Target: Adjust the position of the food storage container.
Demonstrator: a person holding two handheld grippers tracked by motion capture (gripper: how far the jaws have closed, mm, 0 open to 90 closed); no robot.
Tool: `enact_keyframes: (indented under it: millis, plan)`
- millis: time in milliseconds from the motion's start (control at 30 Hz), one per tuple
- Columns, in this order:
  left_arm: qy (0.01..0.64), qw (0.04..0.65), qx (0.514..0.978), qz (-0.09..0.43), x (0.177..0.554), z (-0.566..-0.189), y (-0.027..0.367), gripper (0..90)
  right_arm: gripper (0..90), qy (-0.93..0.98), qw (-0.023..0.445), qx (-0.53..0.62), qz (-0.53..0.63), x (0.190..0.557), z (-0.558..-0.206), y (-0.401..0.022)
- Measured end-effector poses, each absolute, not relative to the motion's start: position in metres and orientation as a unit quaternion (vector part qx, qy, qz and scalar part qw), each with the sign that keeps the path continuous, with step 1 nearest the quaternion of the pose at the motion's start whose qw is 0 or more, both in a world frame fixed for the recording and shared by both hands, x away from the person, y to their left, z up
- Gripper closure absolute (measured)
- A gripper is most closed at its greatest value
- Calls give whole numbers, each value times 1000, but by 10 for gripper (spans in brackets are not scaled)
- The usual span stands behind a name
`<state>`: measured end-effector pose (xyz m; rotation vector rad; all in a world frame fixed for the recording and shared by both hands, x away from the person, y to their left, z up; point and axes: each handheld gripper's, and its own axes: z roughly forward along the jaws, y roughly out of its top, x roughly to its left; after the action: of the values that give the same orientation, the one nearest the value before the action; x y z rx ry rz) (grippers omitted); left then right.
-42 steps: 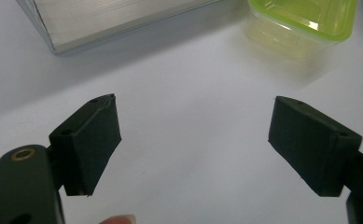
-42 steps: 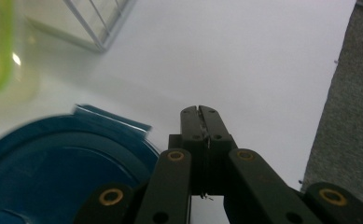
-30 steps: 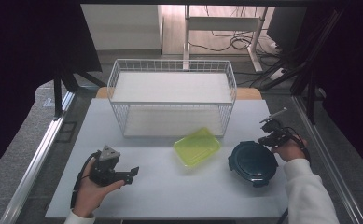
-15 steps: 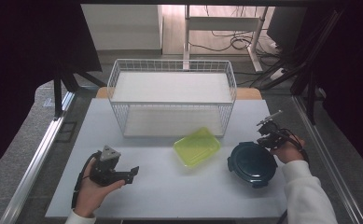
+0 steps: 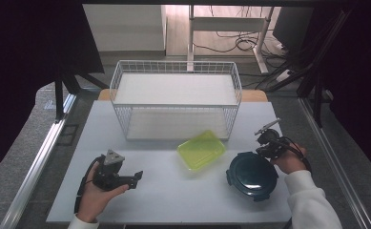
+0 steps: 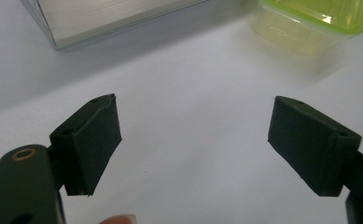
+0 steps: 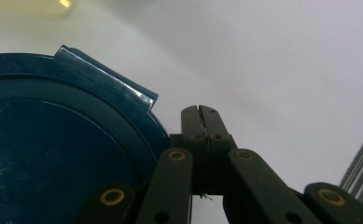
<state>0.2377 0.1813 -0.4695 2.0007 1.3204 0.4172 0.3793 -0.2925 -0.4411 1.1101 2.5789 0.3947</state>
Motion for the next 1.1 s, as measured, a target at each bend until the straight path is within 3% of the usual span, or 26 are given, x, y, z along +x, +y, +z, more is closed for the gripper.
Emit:
enact_keyframes:
  millis: [1033,1100]
  plan:
    - [506,340,777,158,237,-471,176,166,895,904,142,373,152,331,-443,-273]
    - [505,339,778,158,237,-471,177,166,895,886,162,404,162,329,-440,-277]
